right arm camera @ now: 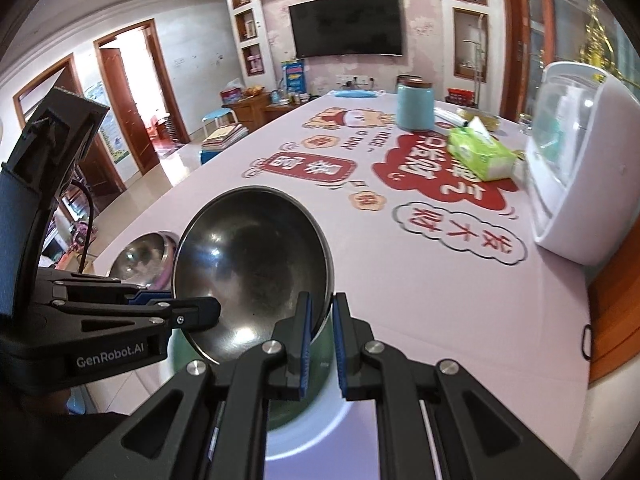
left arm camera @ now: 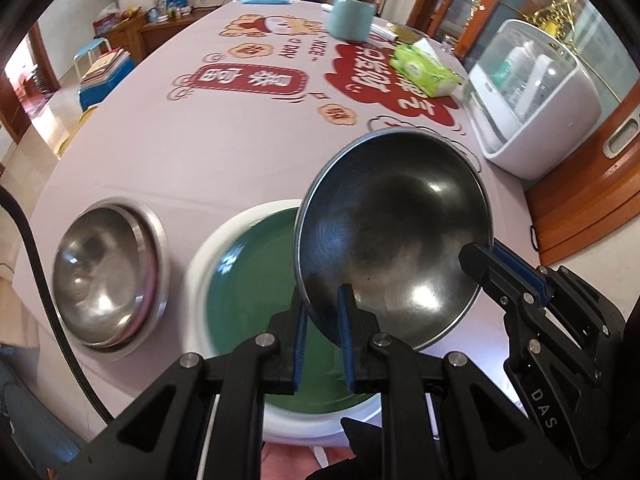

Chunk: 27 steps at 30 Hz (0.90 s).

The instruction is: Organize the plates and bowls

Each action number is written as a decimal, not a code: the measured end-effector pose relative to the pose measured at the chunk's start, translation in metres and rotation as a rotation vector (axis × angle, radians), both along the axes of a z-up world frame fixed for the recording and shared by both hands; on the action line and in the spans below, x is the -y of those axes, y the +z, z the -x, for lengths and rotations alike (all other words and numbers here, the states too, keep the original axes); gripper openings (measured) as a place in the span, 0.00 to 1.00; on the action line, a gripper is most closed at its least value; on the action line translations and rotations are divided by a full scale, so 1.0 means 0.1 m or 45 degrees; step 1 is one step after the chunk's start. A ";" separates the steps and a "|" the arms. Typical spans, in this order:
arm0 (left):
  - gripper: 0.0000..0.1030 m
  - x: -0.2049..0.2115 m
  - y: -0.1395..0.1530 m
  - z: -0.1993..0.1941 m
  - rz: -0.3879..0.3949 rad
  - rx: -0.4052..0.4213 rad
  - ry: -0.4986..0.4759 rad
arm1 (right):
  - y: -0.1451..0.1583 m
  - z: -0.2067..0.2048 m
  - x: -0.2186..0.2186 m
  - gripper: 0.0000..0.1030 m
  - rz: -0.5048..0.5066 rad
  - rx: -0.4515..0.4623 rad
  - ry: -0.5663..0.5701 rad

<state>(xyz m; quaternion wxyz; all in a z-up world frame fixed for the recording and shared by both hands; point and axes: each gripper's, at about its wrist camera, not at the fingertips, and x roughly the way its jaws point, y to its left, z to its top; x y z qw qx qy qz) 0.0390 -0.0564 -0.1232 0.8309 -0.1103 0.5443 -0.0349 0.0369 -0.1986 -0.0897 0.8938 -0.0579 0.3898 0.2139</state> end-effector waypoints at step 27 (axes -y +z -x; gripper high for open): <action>0.13 -1.44 -0.13 0.22 -0.072 -0.056 0.055 | -0.22 0.10 -1.45 0.10 -0.041 -0.056 0.072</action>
